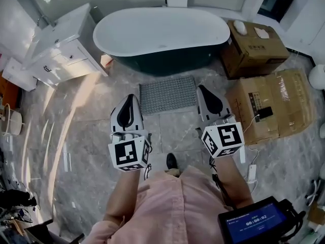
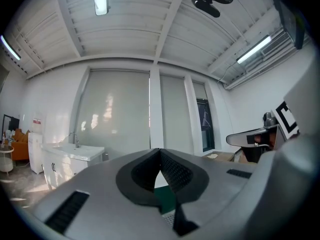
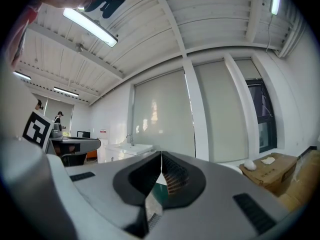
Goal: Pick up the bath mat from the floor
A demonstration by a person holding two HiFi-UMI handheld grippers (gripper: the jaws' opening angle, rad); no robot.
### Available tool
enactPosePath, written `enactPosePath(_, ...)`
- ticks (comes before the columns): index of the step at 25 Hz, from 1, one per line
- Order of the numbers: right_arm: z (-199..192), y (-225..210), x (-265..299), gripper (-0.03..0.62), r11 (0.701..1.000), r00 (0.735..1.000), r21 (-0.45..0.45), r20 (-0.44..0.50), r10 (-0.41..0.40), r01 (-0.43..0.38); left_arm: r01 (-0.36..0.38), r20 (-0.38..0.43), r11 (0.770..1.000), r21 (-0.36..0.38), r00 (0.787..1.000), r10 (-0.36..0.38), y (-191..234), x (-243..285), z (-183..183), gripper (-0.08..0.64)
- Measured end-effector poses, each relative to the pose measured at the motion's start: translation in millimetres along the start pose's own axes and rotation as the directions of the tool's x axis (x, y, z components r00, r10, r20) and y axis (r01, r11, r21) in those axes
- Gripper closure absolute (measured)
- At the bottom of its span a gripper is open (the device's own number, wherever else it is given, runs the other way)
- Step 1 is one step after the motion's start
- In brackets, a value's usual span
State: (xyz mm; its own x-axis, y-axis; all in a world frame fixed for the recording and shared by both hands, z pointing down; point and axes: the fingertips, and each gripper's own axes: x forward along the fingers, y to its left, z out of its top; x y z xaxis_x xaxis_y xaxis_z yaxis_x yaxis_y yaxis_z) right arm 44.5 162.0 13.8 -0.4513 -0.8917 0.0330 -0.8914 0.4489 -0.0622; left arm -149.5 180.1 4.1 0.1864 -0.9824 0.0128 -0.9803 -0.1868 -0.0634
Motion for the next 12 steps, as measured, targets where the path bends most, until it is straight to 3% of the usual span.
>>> enactPosePath(12,-16.2,-5.1,30.8,0.574,1.0,0.999,0.0,-0.035,-0.004,0.004,0.015,-0.041,0.999,-0.031,0.999,-0.016,10.3,38.2,-25.9,0.535)
